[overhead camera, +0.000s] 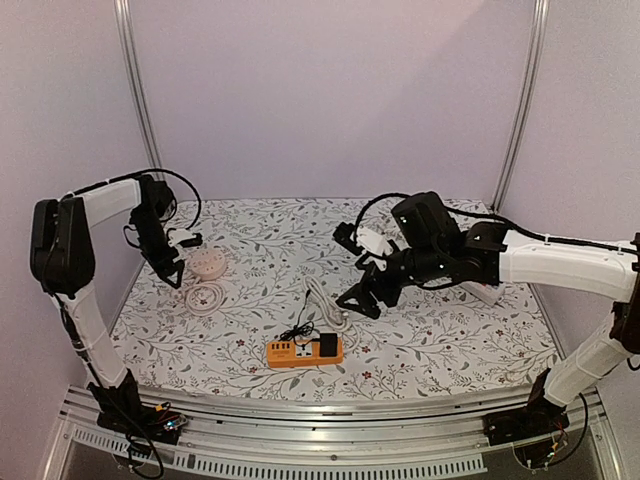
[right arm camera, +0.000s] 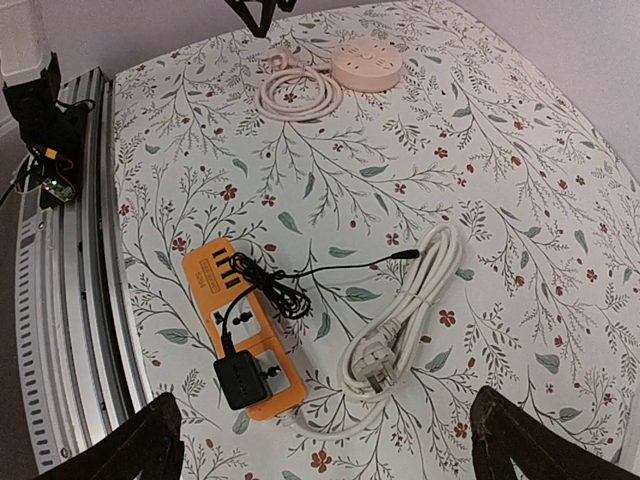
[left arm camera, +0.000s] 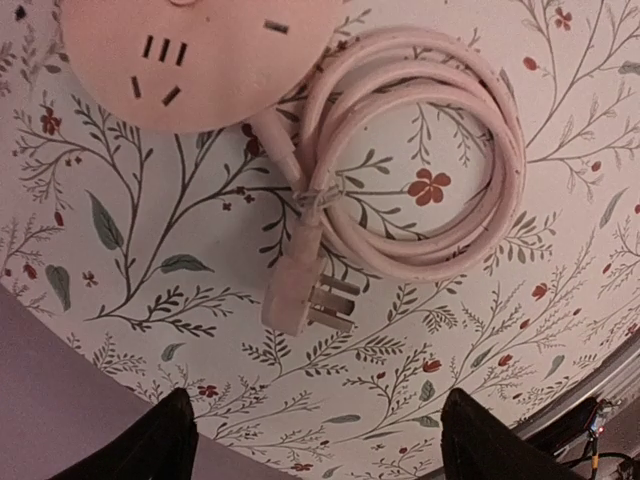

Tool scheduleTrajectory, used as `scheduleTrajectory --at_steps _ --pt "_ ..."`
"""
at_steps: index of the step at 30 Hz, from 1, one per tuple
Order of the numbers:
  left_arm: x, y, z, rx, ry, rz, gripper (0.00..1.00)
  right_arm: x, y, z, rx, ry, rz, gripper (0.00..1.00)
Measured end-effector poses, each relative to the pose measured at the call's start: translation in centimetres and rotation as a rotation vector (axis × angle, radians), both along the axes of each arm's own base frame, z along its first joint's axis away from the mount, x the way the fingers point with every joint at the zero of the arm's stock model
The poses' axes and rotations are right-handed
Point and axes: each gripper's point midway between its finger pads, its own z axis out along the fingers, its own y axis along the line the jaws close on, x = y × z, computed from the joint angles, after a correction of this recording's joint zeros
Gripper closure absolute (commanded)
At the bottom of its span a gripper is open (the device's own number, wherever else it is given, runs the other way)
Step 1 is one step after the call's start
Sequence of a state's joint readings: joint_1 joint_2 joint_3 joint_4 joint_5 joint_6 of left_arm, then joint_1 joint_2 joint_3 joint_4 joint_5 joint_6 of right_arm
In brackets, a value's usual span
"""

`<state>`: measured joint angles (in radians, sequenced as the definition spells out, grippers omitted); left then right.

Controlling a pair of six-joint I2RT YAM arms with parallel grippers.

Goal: Insert the plug

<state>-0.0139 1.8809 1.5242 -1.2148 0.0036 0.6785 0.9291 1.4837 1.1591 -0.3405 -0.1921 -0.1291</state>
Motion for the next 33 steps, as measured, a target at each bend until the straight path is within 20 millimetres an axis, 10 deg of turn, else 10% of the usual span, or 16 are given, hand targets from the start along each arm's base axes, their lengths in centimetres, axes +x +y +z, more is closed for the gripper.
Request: scheduleTrajectory --at_steps 13,33 --pt "-0.3 0.0 -5.4 -0.015 0.098 0.024 0.53 -0.3 0.2 -0.1 -0.027 0.023 -0.003 0.01" --pt "1.1 0.8 -2.9 -0.24 0.068 0.114 0.64 -0.3 0.2 -0.6 -0.048 0.032 -0.006 0.01"
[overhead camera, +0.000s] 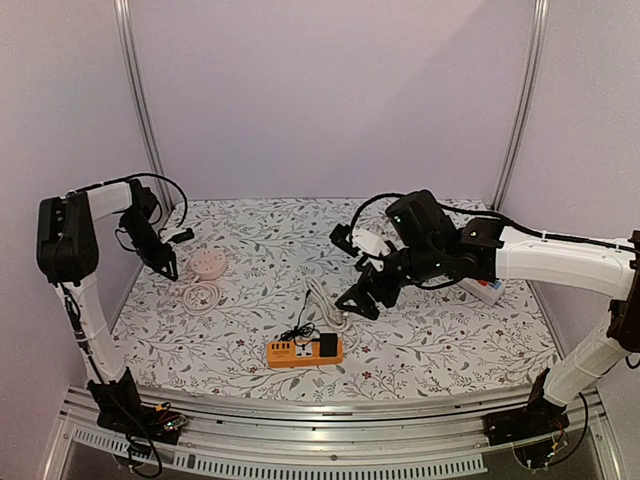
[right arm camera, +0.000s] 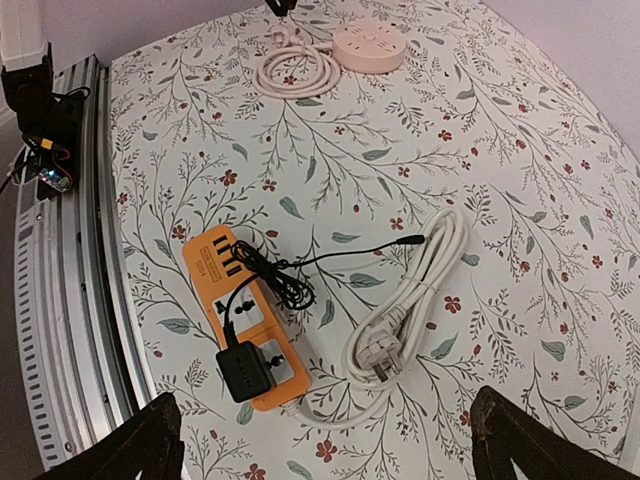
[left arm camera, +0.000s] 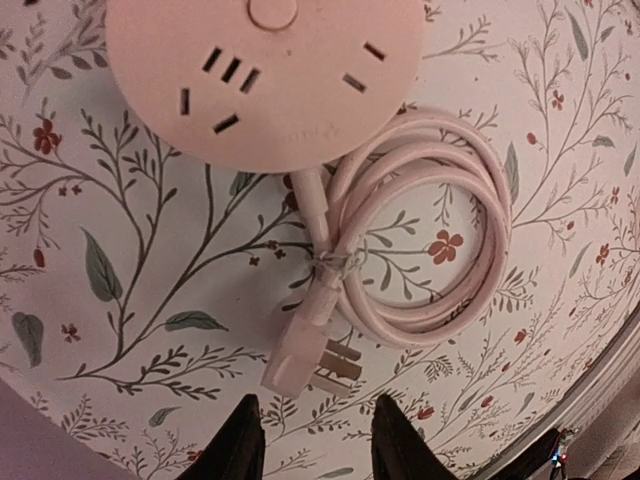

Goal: Insert the plug

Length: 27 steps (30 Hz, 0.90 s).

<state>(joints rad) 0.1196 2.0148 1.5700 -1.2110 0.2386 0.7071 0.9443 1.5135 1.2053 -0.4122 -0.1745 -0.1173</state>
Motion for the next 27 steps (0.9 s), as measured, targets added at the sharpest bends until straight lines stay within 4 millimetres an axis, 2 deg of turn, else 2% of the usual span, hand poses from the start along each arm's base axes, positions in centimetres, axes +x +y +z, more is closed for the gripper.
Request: scheduleTrajectory --at_steps 4,8,15,19,23,27 --pt "0.5 0.7 0.5 -0.016 -0.017 0.022 0.63 0.0 0.0 0.0 -0.001 0.001 0.0 0.01" --pt "0.0 0.8 -0.2 -0.015 0.007 0.011 0.64 0.0 0.0 -0.1 -0.003 0.002 0.0 0.01" --pt "-0.9 1.1 -2.6 0.002 0.074 0.001 0.74 0.1 0.2 -1.1 -0.021 0.016 0.0 0.01" --pt "-1.0 1.1 -3.4 0.0 0.094 0.0 0.87 0.1 0.1 -1.3 -0.026 0.019 0.0 0.01" --pt "-1.1 0.5 -3.3 -0.034 0.094 -0.005 1.0 0.1 0.1 -1.4 -0.03 0.022 0.0 0.01" --pt "-1.8 -0.4 -3.3 -0.073 0.096 -0.013 1.0 0.1 0.1 -1.4 -0.03 0.022 0.0 0.01"
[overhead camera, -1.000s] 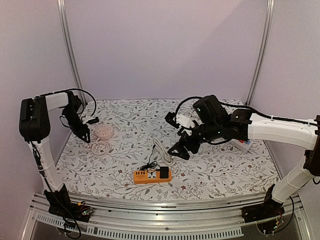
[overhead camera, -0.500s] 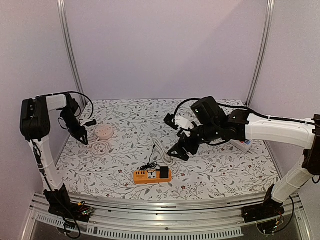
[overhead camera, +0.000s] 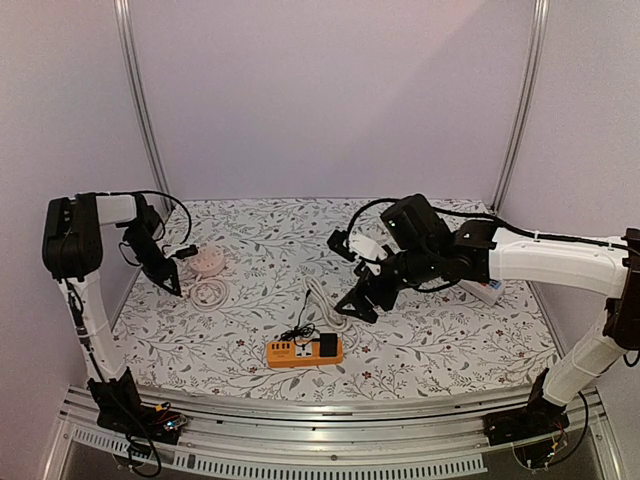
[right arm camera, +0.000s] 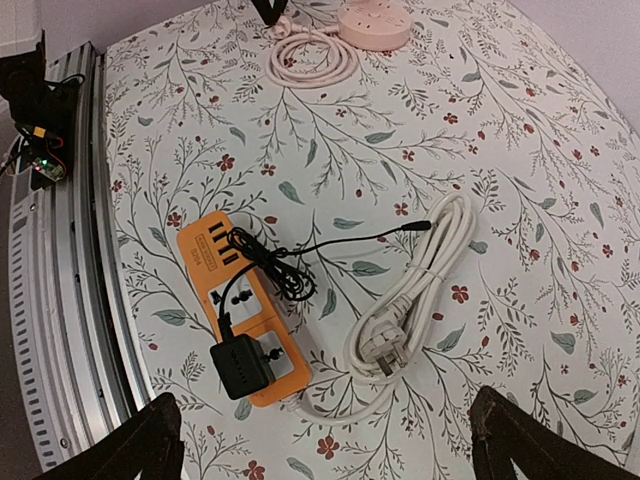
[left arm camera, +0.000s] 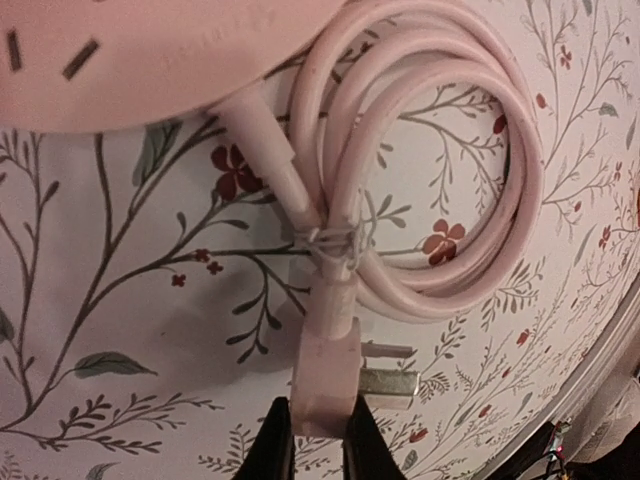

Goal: Insert the plug

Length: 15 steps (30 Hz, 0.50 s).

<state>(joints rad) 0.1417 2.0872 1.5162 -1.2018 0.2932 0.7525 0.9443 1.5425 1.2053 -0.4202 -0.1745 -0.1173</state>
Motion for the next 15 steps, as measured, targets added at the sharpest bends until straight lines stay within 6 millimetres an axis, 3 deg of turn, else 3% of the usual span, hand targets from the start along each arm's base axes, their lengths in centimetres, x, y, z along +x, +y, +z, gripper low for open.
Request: scheduleTrajectory --at_steps 4,7,10,15 --pt "-1.0 -1.5 0.2 -0.034 0.009 -0.018 1.0 0.0 0.0 -0.1 -0.002 0.002 0.0 0.01" --pt "-1.2 -3.1 1.4 -0.029 -0.036 -0.06 1.0 0.2 0.0 -0.1 -0.005 -0.004 -0.007 0.01" --pt "-0.8 -5.5 4.1 0.032 -0.152 -0.17 1.0 0.7 -0.3 -0.1 -0.015 -0.023 -0.033 0.01" --pt "-1.6 -11.9 9.5 0.161 -0.397 -0.475 1.0 1.9 -0.9 1.9 0.027 -0.075 -0.082 0.01"
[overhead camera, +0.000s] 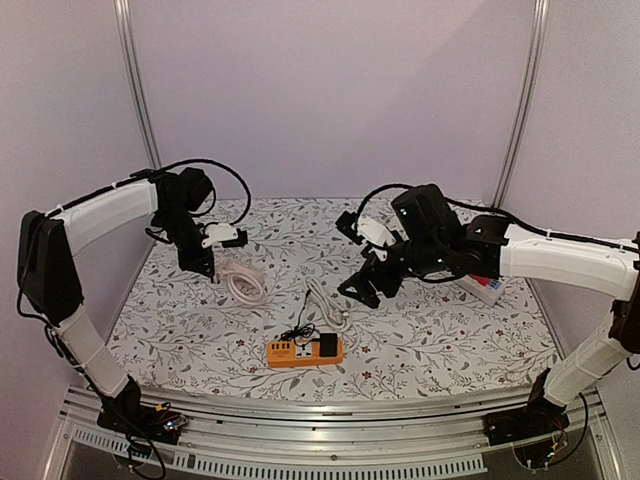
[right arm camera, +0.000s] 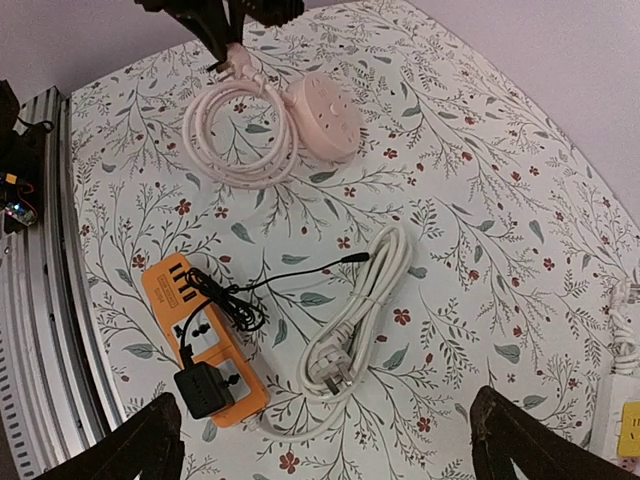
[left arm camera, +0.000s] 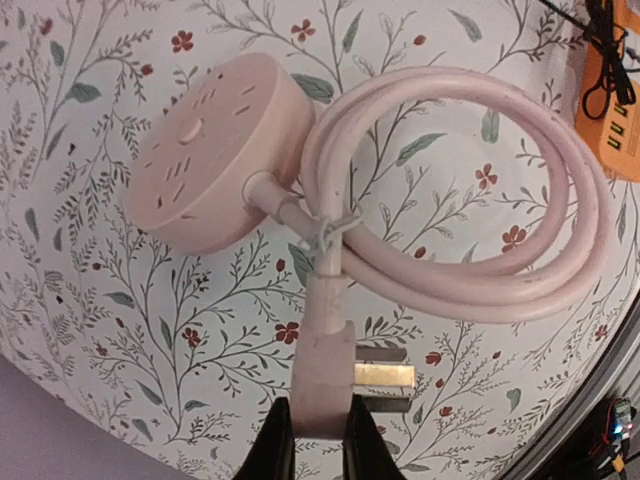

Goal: Insert the plug

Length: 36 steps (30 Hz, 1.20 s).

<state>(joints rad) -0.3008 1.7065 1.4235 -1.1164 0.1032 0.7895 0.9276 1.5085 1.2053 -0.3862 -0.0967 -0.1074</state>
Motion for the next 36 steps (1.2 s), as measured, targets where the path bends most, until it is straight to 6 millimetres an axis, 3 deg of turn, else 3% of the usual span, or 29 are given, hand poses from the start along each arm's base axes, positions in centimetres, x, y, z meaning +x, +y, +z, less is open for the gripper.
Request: scheduleTrajectory --at_steps 6,13,19,23,29,32,36 --pt "-3.7 -4.9 3.1 0.209 -0.198 -0.392 1.0 2.6 -0.6 4.9 0.149 -0.096 -0.077 0.01" --pt "-5.9 -7.7 7.4 0.393 -0.466 -0.761 1.0 5.4 -0.8 9.2 0.344 -0.12 -0.138 0.01" --pt "-8.3 -10.5 10.8 0.398 -0.858 -1.087 1.0 7.0 -0.4 14.0 0.53 -0.093 -0.086 0.16" --pt "-10.0 -12.6 11.0 0.354 -1.076 -1.285 1.0 5.9 3.2 15.7 0.624 -0.013 0.024 0.14" --pt "-11.1 -15.0 11.5 0.321 -1.206 -1.42 1.0 0.7 8.8 12.4 0.576 0.07 0.198 0.15" --pt "-11.2 -15.5 12.2 0.315 -1.251 -1.433 1.0 -1.9 10.2 12.3 0.559 0.044 0.278 0.17" --pt "-11.3 -15.9 12.7 0.301 -1.292 -1.436 1.0 -3.5 11.1 12.3 0.546 0.0 0.334 0.19"
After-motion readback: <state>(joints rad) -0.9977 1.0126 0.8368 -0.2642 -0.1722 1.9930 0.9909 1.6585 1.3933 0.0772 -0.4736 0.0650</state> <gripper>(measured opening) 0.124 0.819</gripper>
